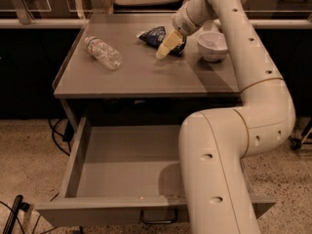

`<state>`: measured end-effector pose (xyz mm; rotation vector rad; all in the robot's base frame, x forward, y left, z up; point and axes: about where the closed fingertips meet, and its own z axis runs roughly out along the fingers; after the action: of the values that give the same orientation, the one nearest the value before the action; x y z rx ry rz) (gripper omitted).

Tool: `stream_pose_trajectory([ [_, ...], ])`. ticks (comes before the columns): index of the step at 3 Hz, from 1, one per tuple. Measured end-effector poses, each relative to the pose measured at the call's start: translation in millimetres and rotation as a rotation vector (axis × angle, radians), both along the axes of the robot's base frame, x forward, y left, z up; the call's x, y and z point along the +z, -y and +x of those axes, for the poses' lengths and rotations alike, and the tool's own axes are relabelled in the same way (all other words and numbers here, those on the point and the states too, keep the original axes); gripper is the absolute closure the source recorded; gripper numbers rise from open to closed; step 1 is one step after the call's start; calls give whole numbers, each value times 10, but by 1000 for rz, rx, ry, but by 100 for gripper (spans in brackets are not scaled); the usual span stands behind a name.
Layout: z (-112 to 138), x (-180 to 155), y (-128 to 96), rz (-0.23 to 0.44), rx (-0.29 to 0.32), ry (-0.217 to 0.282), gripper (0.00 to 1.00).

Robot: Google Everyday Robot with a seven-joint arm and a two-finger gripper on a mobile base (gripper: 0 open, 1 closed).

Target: Place blue chip bag into top drawer

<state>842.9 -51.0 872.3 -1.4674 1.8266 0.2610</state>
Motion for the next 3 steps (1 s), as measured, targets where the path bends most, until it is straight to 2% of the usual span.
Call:
stream_pose_trajectory([
  [1, -84, -139, 42, -42, -19, -70, 0],
  [2, -130, -251, 95, -65, -40, -119, 0],
  [3, -130, -250, 95, -64, -40, -118, 0],
])
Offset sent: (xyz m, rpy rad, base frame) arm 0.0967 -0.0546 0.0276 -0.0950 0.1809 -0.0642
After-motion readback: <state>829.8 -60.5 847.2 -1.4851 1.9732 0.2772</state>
